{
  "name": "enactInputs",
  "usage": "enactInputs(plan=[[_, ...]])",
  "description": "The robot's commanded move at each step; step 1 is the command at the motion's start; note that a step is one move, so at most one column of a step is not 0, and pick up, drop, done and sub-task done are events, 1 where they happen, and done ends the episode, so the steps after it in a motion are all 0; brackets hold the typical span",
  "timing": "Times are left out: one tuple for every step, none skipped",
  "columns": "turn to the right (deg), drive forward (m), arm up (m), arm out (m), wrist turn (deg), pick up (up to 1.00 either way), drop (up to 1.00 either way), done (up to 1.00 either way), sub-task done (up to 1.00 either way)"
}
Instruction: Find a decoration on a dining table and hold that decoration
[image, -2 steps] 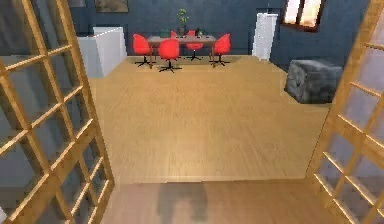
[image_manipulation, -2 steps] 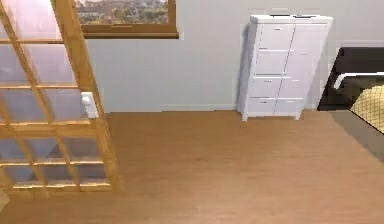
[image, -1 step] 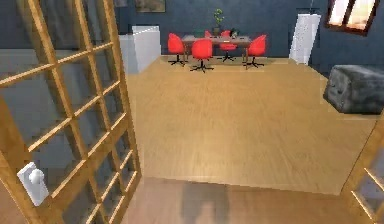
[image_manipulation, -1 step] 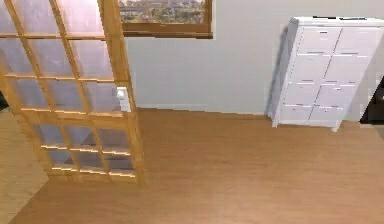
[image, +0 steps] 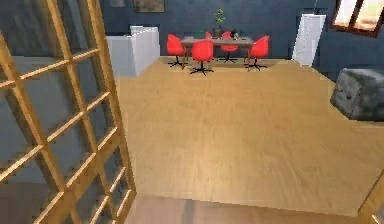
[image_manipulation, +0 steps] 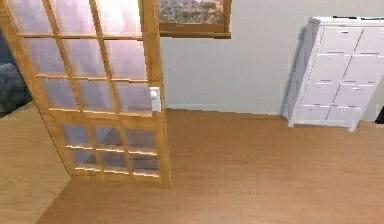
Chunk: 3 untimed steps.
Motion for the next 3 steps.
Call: enactInputs(plan=[[6.0, 0.00, 0.00, 0.00, 0.0, 0.00, 0.00, 0.00, 0.00], [0.0, 1.00, 0.00, 0.00, 0.0, 0.00, 0.00, 0.00, 0.00], [0.0, 0.50, 0.00, 0.00, 0.0, 0.00, 0.00, 0.00, 0.00]])
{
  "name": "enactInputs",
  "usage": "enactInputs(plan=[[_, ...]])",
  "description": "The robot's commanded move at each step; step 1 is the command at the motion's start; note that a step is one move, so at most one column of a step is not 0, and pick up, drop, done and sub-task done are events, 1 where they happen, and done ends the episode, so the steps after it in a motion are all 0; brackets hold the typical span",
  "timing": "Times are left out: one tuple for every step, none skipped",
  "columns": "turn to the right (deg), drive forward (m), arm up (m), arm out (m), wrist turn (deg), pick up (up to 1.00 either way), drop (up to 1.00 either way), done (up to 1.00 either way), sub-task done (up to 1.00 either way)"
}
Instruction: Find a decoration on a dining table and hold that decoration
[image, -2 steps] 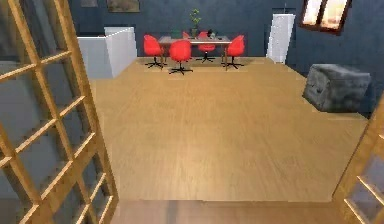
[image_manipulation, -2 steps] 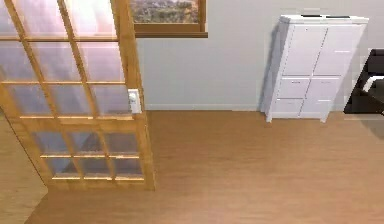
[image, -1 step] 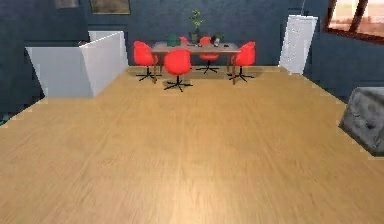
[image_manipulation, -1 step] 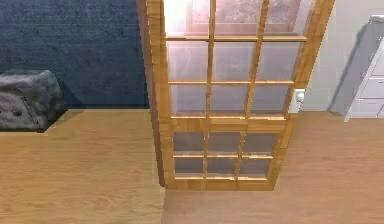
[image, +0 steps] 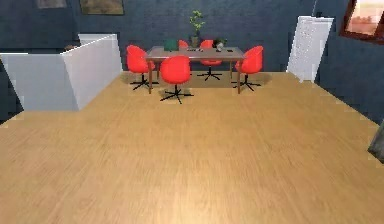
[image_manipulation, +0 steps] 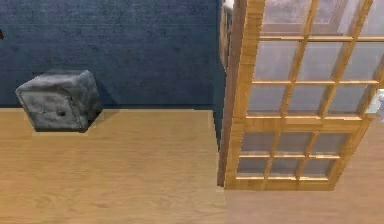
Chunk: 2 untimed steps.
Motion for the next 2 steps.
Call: enactInputs(plan=[[-6.0, 0.00, 0.00, 0.00, 0.0, 0.00, 0.00, 0.00, 0.00], [-3.0, 0.00, 0.00, 0.00, 0.0, 0.00, 0.00, 0.00, 0.00]])
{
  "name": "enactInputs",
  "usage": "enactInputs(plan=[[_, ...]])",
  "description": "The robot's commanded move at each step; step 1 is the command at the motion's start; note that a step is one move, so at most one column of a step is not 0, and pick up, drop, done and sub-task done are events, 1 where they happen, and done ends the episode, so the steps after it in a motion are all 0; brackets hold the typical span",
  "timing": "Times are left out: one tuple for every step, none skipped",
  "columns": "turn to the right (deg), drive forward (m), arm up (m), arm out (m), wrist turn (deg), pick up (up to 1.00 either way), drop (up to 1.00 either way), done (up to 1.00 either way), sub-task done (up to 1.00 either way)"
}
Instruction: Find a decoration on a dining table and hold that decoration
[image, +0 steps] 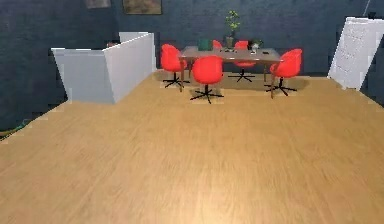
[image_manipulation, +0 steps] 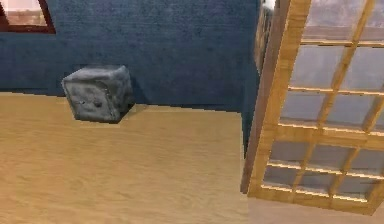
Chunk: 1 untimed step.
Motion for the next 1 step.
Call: enactInputs(plan=[[0.0, 1.00, 0.00, 0.00, 0.0, 0.00, 0.00, 0.00, 0.00]])
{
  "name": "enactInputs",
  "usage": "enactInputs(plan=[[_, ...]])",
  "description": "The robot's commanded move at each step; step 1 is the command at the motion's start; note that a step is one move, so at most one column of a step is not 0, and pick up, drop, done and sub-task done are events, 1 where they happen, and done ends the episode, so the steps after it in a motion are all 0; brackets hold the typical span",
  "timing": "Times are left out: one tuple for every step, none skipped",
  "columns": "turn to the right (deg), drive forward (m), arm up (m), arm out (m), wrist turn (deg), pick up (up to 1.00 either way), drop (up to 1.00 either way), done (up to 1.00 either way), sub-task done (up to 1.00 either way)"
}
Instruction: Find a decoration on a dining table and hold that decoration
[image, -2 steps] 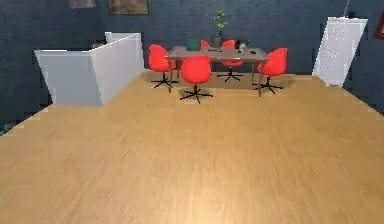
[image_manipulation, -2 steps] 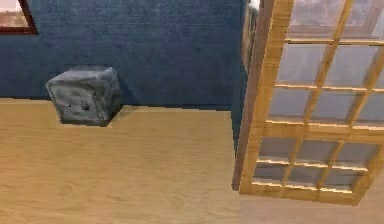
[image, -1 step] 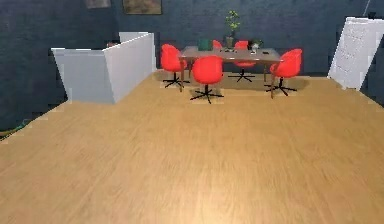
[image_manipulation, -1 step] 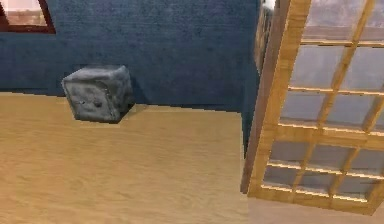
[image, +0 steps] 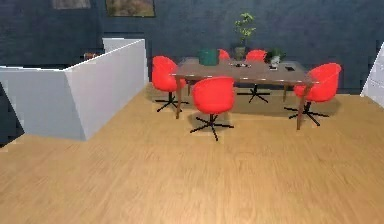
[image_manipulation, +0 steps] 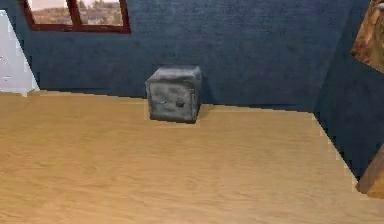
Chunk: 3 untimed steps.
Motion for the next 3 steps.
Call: enactInputs(plan=[[0.0, 1.00, 0.00, 0.00, 0.0, 0.00, 0.00, 0.00, 0.00], [0.0, 0.50, 0.00, 0.00, 0.0, 0.00, 0.00, 0.00, 0.00], [45.0, 0.00, 0.00, 0.00, 0.0, 0.00, 0.00, 0.00, 0.00]])
